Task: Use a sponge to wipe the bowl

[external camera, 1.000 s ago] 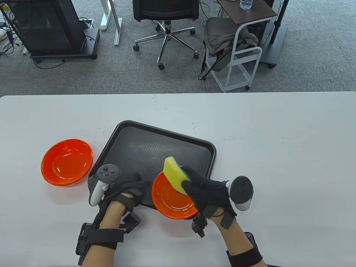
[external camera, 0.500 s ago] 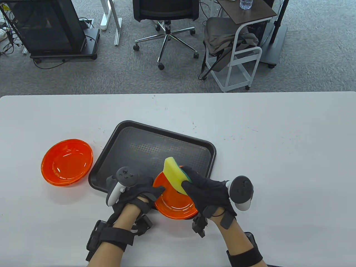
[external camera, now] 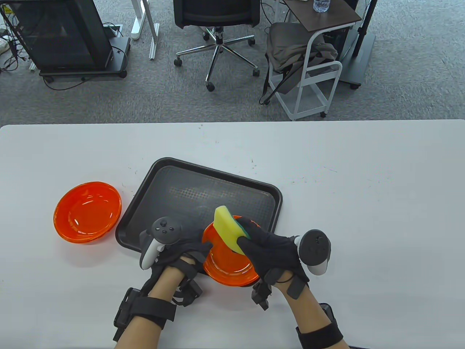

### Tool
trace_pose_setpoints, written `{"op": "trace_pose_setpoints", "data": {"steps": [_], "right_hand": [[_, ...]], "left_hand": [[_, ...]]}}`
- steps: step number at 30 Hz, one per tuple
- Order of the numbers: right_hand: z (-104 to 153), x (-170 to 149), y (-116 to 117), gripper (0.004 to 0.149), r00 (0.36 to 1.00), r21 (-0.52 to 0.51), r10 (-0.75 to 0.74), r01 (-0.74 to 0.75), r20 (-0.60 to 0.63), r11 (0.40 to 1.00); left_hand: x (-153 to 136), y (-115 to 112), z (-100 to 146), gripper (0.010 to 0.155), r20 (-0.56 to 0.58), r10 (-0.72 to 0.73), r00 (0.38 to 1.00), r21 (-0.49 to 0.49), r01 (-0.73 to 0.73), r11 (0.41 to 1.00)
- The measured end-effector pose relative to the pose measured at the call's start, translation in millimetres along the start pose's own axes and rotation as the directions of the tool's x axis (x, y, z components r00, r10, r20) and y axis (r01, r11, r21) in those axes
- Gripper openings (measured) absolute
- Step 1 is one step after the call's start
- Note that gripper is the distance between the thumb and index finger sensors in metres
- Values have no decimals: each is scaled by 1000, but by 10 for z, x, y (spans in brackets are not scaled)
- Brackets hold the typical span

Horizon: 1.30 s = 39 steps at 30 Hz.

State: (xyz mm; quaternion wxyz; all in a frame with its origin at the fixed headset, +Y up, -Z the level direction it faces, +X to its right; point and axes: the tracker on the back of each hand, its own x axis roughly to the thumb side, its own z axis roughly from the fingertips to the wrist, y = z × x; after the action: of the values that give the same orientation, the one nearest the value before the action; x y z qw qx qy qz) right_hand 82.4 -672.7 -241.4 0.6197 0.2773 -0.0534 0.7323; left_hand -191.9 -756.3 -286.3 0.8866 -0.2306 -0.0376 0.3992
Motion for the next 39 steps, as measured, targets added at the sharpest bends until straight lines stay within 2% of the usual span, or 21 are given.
{"op": "trace_pose_setpoints", "data": {"steps": [2,6,11,14,15,17,20,24,26,29,31,34,36,39], "right_hand": [[0,0,-6,51,1000,-2,6,-6,-1,1000],[-3,-1,-18,51,1000,-1,21,-21,-4,1000],[-9,5,-32,51,997,3,83,-83,2,997],[-7,51,-40,51,983,-9,181,-180,21,984],[-8,94,-39,51,965,-14,258,-258,38,966],[-9,187,-19,50,903,-7,422,-422,82,906],[1,337,56,50,758,-16,636,-641,143,767],[8,454,145,50,605,-22,774,-785,187,619],[9,485,185,51,534,-17,820,-836,204,549],[2,519,265,51,397,13,885,-914,244,407],[-5,543,321,50,331,17,906,-941,263,339],[-25,555,411,49,243,70,935,-970,260,233],[-39,531,479,48,167,125,957,-982,237,141],[-46,494,532,47,141,115,961,-987,239,117]], "left_hand": [[43,51,40,59,18,-16,1000,25,15,1000],[187,237,195,59,79,-64,995,141,52,989],[302,440,396,58,166,-35,986,278,-13,960],[365,526,503,58,202,-35,979,331,-34,943],[385,541,531,58,208,-39,977,342,-36,939],[419,547,563,58,225,-49,973,353,-35,935],[476,530,598,58,240,-87,967,378,-10,926],[522,527,632,57,247,-121,961,403,12,915],[527,537,644,57,247,-128,960,412,15,911],[530,548,657,57,252,-128,959,423,10,906],[532,546,660,57,255,-122,959,423,3,906],[550,523,655,57,275,-112,955,412,-12,911],[584,494,657,56,290,-119,950,399,-7,917],[639,442,668,56,316,-121,941,387,-12,922]]}}
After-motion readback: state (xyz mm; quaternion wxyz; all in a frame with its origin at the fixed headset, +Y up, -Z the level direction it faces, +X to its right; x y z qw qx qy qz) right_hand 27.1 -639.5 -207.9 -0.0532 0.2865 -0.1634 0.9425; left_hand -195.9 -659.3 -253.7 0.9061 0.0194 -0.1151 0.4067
